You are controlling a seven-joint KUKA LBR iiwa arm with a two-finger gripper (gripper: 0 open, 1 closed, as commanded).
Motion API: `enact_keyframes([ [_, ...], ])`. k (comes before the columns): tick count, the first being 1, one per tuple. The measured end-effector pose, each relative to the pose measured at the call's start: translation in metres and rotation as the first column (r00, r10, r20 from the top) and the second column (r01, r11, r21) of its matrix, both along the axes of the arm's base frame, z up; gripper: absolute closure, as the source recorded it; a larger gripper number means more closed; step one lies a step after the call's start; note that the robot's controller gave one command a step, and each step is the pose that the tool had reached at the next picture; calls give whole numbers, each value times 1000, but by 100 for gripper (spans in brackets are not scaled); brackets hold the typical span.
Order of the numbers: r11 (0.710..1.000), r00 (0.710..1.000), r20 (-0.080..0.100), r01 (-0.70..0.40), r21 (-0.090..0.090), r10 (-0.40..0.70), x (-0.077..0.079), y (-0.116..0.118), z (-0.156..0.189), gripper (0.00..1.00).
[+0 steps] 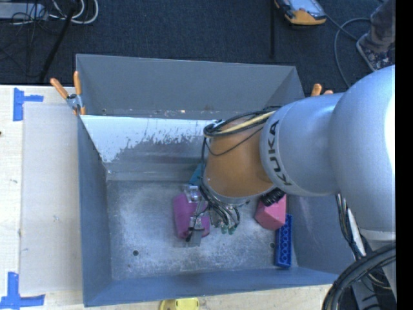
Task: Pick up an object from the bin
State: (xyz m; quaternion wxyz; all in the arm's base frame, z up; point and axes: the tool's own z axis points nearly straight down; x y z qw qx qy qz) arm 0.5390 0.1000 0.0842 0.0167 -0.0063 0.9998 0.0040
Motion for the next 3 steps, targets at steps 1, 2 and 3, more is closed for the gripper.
enact_keyframes([
  [1, 1000, 999, -37, 5, -8, -5, 33, -3, 41, 100],
  [2, 1000, 1000, -15, 3, -6, -3, 39, 5, 63, 100],
  [3, 1000, 999, -51, 4, -8, -5, 35, -11, 66, 100],
])
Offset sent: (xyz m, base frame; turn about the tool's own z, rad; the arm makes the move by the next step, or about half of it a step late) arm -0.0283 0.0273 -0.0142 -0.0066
